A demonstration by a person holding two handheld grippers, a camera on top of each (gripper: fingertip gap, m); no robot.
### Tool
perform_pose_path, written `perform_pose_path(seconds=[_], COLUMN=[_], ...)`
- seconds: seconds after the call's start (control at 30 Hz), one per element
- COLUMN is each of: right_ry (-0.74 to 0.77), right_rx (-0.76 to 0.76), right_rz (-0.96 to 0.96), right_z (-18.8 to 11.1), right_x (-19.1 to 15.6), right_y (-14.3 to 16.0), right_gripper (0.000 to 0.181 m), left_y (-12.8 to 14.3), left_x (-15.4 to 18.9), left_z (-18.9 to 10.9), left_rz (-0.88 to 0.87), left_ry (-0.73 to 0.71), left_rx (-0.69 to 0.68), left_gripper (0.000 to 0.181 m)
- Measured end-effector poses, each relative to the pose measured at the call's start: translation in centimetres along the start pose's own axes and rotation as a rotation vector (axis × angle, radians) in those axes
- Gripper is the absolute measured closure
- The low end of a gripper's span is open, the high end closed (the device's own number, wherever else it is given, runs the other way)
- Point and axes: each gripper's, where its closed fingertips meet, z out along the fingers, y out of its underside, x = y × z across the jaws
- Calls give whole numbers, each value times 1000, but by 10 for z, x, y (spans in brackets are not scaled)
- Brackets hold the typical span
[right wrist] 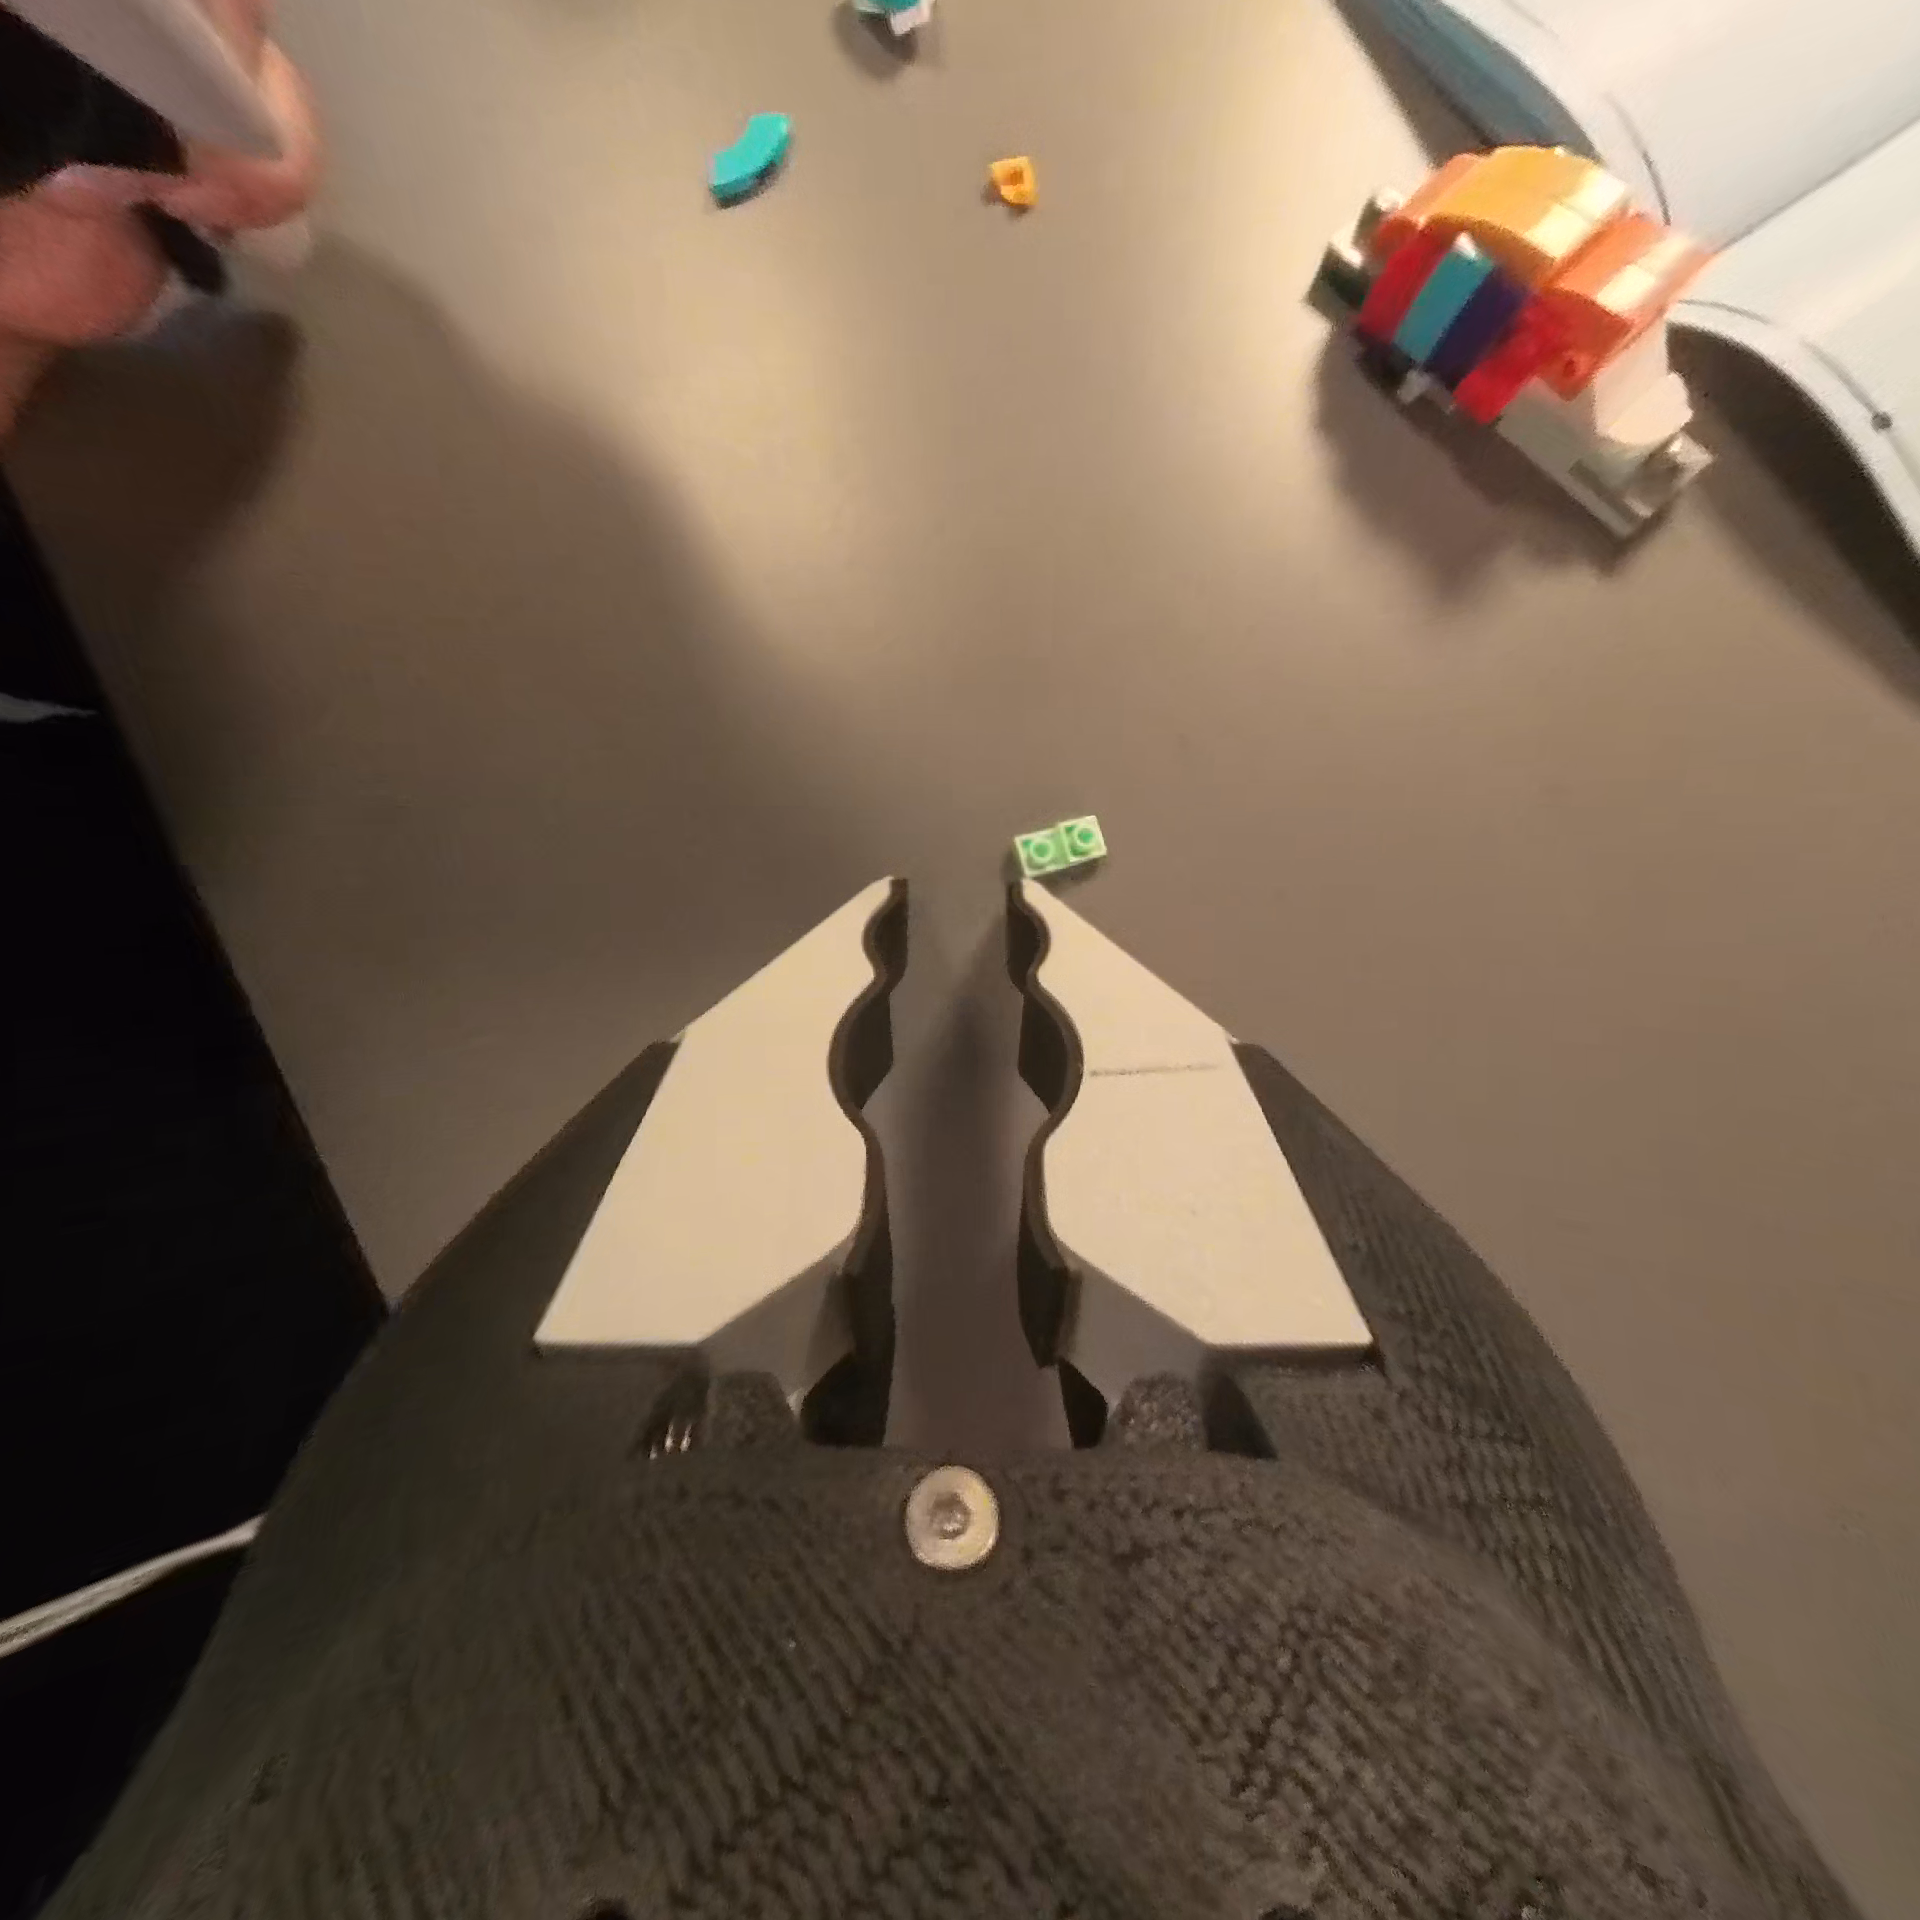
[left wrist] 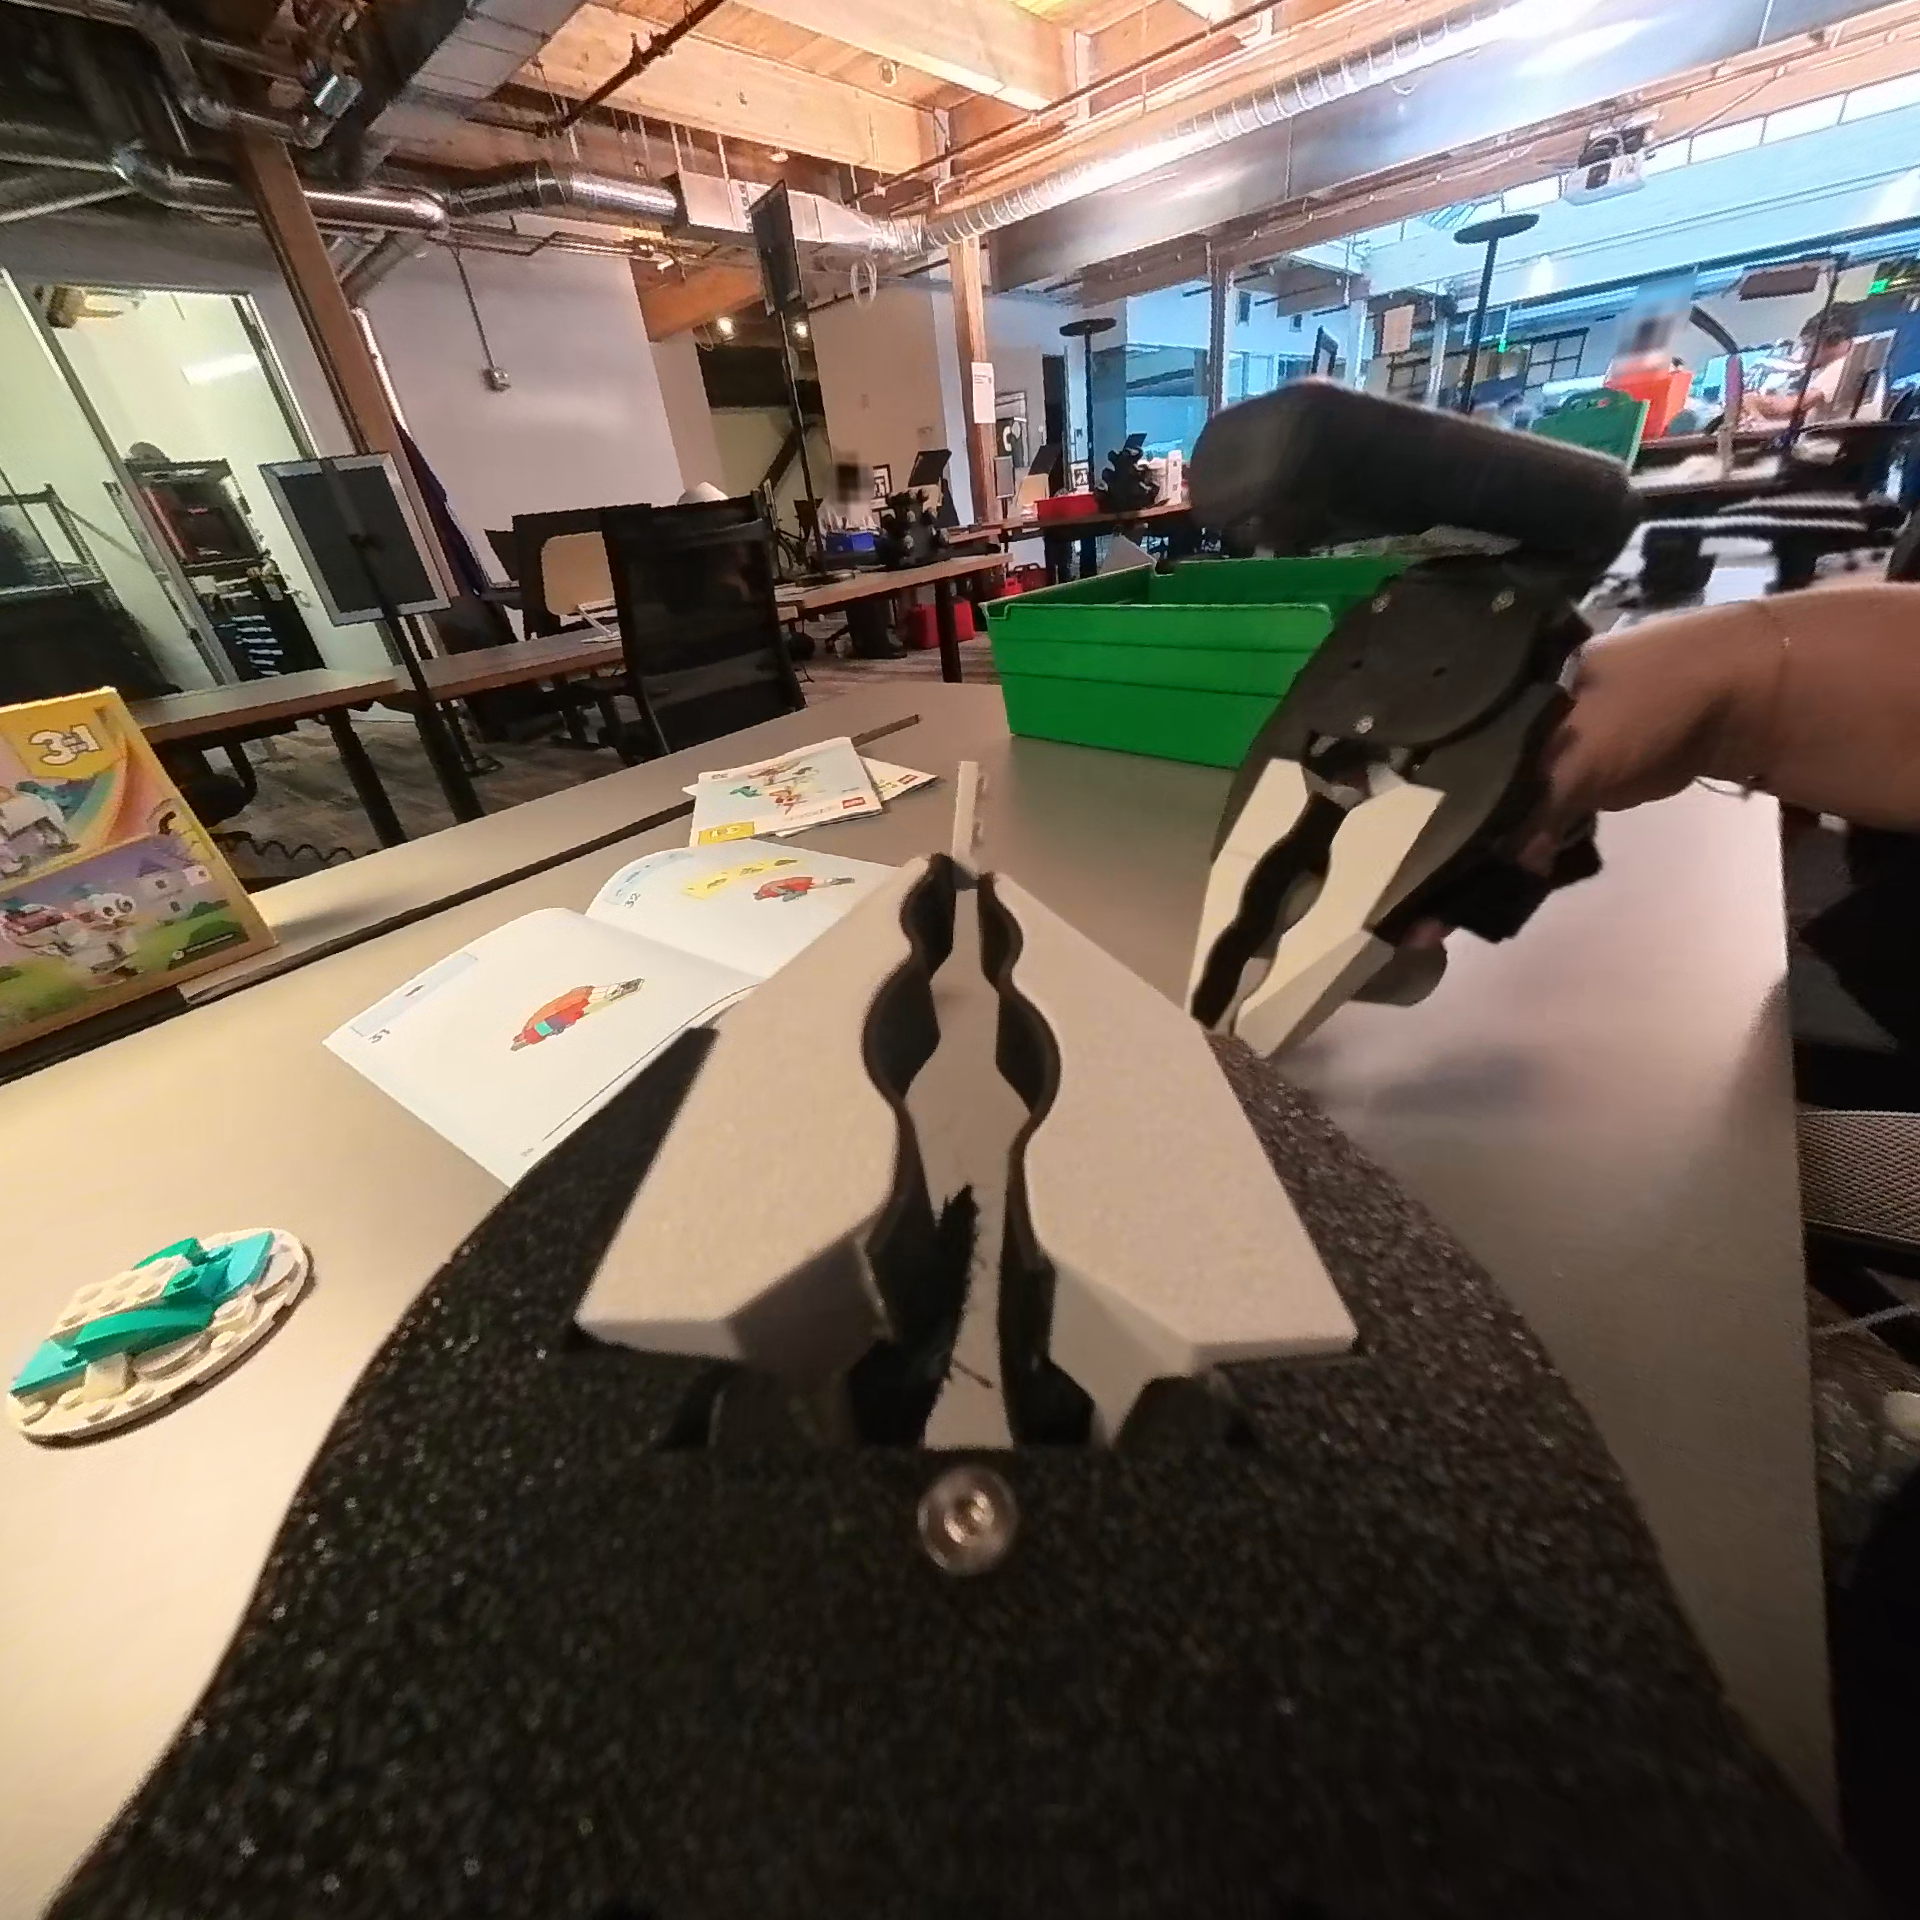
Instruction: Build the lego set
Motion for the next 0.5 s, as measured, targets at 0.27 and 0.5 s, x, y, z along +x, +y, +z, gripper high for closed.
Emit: perform_pose_path(seconds=[0.27, 0.5], right_ry=[-90, -260], right_rx=[37, -86], right_rz=[-529, -767], right_z=[-14, 3], right_x=[15, 14], right_y=[-14, -8], right_gripper=[151, 154], left_y=[5, 9], left_x=[6, 5], left_z=[3, 5], left_rz=[18, 31], left_ry=[27, 15], left_rx=[-24, -43], left_gripper=[179, 179])
